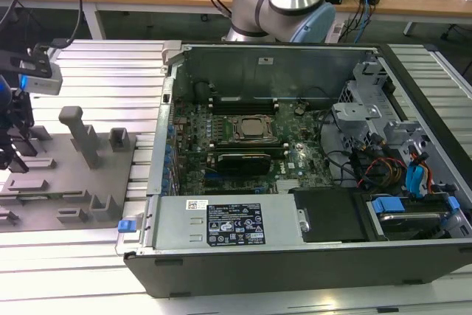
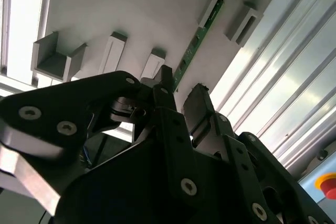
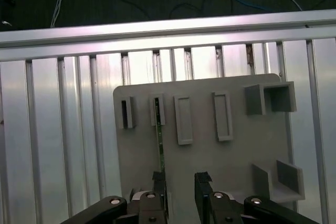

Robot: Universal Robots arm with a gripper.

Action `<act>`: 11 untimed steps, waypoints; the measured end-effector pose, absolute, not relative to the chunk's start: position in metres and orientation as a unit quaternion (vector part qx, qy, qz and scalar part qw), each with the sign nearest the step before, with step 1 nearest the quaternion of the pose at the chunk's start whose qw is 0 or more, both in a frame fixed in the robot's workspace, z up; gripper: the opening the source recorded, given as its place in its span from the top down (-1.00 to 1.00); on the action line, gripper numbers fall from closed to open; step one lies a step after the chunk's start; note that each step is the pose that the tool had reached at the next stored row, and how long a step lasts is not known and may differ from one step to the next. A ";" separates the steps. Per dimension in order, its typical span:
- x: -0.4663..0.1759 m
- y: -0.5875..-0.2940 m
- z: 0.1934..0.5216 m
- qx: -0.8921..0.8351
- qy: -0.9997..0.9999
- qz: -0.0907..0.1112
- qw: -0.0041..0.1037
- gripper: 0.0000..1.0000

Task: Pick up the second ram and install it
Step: 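Pick up the second ram and move it above second insertion slot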

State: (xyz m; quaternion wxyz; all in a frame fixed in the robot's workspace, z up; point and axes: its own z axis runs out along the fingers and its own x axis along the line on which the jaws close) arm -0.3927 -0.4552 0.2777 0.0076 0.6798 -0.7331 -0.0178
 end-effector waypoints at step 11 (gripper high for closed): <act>-0.393 -0.461 0.249 0.685 -0.728 -0.018 0.008 0.28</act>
